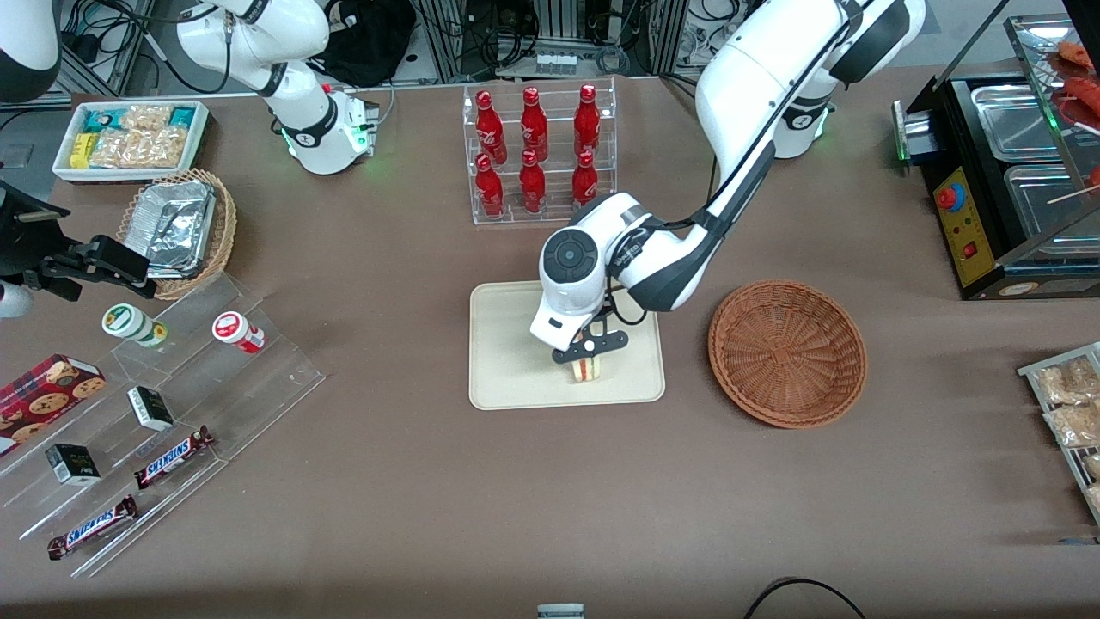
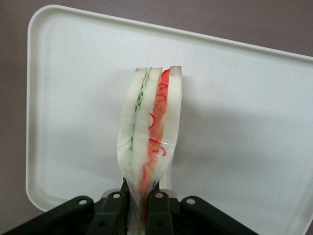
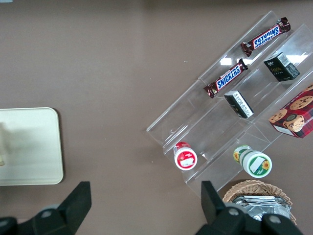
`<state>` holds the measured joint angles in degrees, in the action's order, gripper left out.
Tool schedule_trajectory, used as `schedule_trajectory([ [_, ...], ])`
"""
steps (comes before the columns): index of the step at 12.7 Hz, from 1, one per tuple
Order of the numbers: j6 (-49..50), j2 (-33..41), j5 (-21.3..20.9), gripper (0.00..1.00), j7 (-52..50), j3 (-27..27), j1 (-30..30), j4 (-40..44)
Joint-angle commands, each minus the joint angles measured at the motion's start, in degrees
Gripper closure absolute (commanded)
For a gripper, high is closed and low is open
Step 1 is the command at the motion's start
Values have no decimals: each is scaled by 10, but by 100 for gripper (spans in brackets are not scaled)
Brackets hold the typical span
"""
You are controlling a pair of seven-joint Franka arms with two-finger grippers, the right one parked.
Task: Place sandwich from basket to tray
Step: 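Lower the sandwich onto the tray and open the left gripper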
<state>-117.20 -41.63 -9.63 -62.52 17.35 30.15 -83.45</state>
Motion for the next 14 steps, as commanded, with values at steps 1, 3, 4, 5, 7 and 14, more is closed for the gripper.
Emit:
schedule_trajectory([
  [1,3,-25,-11,97,-7,-2,10,32],
  [3,2,-28,-11,87,-5,-1,10,32],
  [4,2,-28,-9,42,-2,-1,9,33],
  [5,2,-26,-7,0,3,-1,8,35],
  [7,13,-22,-7,0,2,-1,10,54],
  [14,123,60,-7,0,13,-5,-25,82],
])
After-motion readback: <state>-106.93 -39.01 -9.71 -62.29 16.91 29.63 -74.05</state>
